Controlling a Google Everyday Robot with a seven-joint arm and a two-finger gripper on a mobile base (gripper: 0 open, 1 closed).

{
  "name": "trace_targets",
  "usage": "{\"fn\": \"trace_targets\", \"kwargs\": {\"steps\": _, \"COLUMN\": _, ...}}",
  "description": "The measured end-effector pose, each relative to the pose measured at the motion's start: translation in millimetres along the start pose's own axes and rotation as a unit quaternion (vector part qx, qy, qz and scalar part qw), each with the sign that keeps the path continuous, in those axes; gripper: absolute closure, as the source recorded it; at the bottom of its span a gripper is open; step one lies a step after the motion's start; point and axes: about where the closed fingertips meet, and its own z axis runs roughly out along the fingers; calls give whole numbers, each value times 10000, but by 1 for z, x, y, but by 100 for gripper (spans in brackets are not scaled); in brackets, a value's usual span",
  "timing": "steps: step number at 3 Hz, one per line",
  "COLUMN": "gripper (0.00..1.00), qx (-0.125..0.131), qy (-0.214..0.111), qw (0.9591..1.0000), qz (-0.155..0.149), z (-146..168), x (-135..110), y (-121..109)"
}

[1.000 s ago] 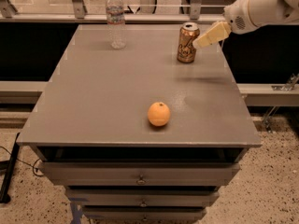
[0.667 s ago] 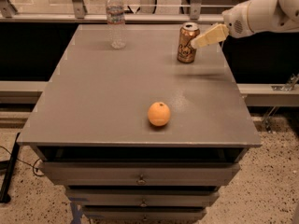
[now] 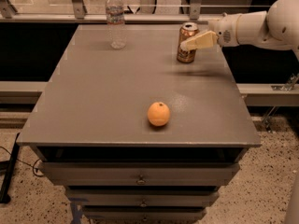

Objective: Pick orange can

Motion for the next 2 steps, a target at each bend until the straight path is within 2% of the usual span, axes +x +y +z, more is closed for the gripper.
{"fn": "trace_targets", "kwargs": {"steps": 1, "gripper": 18, "qx": -158, "qy": -131, "qw": 9997, "qz": 118, "z": 12, "x": 10, "y": 6}}
{"fn": "trace_targets", "kwargs": {"steps": 2, "gripper": 42, "qx": -244, "qy": -270, "qw": 9992, "qz": 160, "z": 15, "x": 14, "y": 9}}
